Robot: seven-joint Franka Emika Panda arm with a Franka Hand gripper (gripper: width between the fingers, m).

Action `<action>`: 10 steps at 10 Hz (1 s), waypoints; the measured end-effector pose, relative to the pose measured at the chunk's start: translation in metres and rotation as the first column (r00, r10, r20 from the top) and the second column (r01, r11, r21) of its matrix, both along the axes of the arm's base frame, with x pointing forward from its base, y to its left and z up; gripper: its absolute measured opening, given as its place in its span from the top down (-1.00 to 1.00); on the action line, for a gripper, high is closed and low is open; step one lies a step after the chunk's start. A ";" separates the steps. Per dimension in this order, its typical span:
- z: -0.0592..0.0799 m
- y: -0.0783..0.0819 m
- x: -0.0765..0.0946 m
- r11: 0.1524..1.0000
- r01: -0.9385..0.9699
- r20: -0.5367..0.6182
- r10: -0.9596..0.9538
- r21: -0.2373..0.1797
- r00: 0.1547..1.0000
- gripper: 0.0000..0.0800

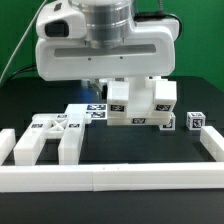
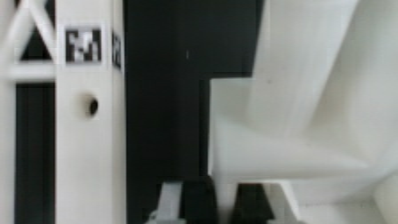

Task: Assemble chair

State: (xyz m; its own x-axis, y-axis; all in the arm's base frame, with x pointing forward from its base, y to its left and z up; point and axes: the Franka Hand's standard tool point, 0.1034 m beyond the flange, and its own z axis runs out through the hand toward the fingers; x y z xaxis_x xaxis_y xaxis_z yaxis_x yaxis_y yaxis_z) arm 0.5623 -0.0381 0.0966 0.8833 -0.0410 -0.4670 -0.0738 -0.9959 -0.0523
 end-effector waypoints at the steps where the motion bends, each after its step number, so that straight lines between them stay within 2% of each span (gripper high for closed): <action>1: -0.002 -0.006 0.000 1.000 0.006 -0.145 -0.003 0.017 0.989 0.92; 3: -0.010 -0.011 0.016 1.000 0.012 -0.257 -0.004 0.028 0.966 0.92; 4: -0.014 -0.014 0.019 1.000 0.012 -0.251 -0.005 0.025 0.968 0.92; 8: -0.016 -0.015 0.017 1.000 0.020 -0.257 -0.015 0.016 0.966 0.92; 10: -0.030 -0.016 0.016 1.000 0.020 -0.283 -0.019 0.000 0.959 0.92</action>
Offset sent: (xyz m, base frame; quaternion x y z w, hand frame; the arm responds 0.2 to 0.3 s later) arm 0.0237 0.0063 -0.0080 0.0422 -0.0152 -0.0204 0.9988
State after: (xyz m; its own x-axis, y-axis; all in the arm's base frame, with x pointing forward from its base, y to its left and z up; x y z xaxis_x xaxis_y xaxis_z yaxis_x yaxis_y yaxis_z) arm 0.5781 -0.0542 0.0670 0.7139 -0.0552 -0.6981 -0.1059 -0.9939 -0.0296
